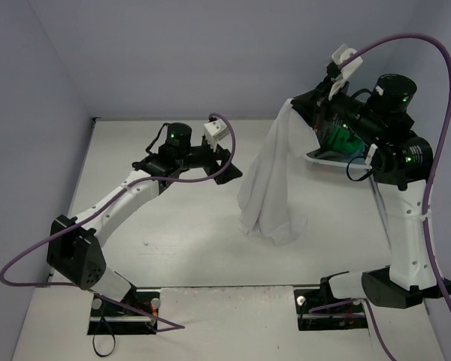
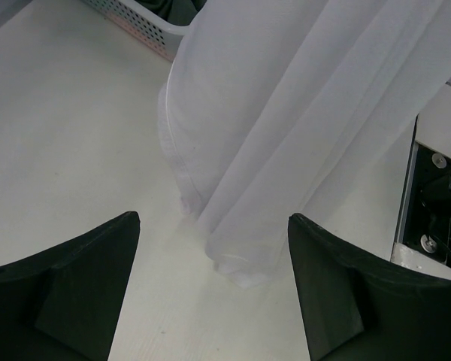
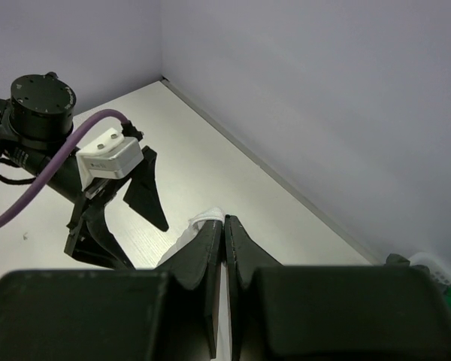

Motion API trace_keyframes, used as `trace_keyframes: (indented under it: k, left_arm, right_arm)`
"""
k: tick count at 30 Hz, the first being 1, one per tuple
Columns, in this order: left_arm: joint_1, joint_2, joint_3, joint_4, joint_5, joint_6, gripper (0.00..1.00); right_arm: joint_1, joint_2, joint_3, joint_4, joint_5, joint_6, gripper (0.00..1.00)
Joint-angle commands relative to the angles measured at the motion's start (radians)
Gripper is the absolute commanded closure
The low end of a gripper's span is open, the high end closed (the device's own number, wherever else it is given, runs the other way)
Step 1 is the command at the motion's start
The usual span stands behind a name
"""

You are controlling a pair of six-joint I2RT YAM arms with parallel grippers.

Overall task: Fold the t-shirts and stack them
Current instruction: Flatten out the tshirt

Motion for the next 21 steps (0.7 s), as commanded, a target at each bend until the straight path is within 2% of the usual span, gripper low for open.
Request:
trace_keyframes:
  k: [1,13,21]
  left_arm:
    - [0.0,0.003,0.046,0.11,0.047,-0.057,0.26]
    - [-0.023,-0.006,0.017,0.152,0.105,-0.116,0.26]
    - [-0.078,0.013,0.009,0.164,0.102,-0.124,0.26]
  right_arm:
    - [-0.006,0.002,0.031,0.093,0.017,0.009,1.0]
    - [-0.006,0.024,0.014,0.101,0.032,0.001,1.0]
    - [-0.008,0.031,0.02,0.102,0.03,0.009,1.0]
